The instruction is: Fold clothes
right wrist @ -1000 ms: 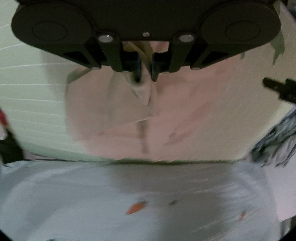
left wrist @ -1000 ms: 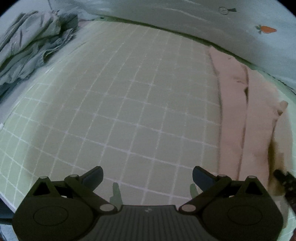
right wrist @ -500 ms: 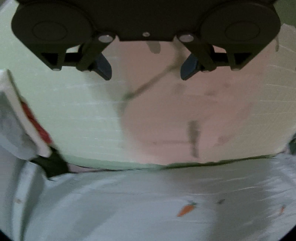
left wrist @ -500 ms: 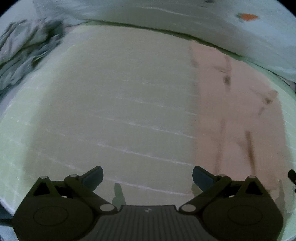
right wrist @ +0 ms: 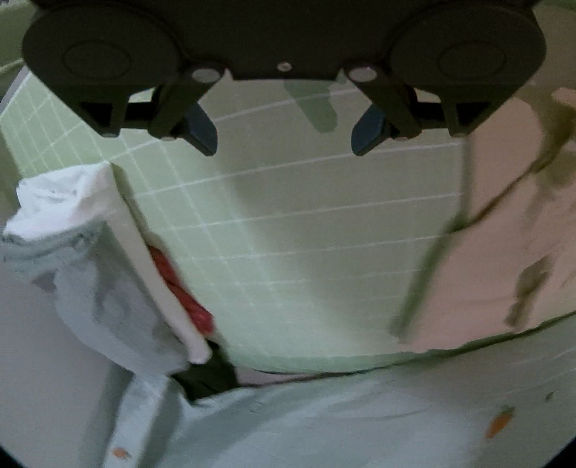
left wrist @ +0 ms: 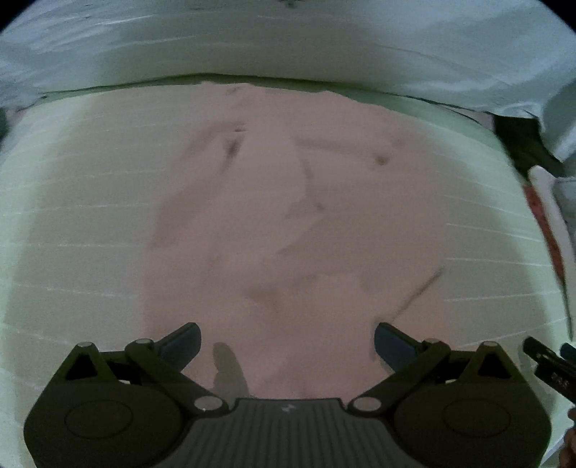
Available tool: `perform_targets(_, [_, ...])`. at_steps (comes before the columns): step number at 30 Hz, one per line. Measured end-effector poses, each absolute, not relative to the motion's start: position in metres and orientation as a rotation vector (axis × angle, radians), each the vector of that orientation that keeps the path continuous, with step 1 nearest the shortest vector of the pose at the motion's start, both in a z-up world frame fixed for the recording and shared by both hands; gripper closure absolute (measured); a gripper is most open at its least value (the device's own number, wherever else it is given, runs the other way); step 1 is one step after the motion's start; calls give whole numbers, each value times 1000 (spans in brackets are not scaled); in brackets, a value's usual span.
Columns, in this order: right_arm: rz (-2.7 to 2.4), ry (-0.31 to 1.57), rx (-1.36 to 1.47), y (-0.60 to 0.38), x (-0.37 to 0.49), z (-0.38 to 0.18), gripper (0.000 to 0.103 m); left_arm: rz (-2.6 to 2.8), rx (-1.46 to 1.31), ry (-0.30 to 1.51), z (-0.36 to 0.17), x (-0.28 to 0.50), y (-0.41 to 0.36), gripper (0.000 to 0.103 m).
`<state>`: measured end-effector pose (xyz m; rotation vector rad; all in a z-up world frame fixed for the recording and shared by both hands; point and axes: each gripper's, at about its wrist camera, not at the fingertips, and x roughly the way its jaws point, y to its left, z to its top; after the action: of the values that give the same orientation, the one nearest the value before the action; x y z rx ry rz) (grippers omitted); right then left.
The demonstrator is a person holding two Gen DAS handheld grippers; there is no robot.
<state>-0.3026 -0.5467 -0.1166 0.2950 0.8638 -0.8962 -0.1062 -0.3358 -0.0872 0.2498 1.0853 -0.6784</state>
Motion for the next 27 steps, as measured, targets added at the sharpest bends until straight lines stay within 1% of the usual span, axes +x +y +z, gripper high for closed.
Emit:
perform_targets(1, [-901, 863, 306, -553, -305, -118, 21, -695, 255, 1084, -89, -109, -341, 8])
perform_targets(2, [-905, 862, 317, -558, -307, -119, 21, -709, 266, 1084, -91, -110, -346, 20])
perform_targets(3, [-907, 860, 327, -562, -308, -120, 21, -721, 279, 1088, -93, -112, -351, 28])
perform_targets(4, [-908, 858, 337, -567, -308, -121, 21, -731, 291, 1093, -96, -112, -356, 45])
perform_targets(5, [-907, 855, 347, -570, -308, -122, 21, -734, 299, 1102, -99, -112, -359, 60])
perform_targets(6, [-905, 854, 355, -573, -308, -123, 21, -733, 308, 1105, -101, -111, -360, 66])
perform_targets(8, [-902, 855, 363, -573, -305, -124, 21, -733, 320, 1098, -102, -110, -362, 87])
perform_targets(11, [-897, 857, 364, -574, -299, -125, 21, -762, 274, 1086, -94, -104, -353, 92])
perform_targets(18, [-923, 845, 375, -548, -281, -122, 21, -835, 174, 945, -40, -67, -317, 93])
perform_targets(22, [-928, 838, 358, -519, -259, -118, 21, -778, 88, 863, -14, -10, -287, 93])
perform_targets(27, [-898, 821, 336, -473, -225, -115, 21, -591, 12, 822, -14, 83, -226, 93])
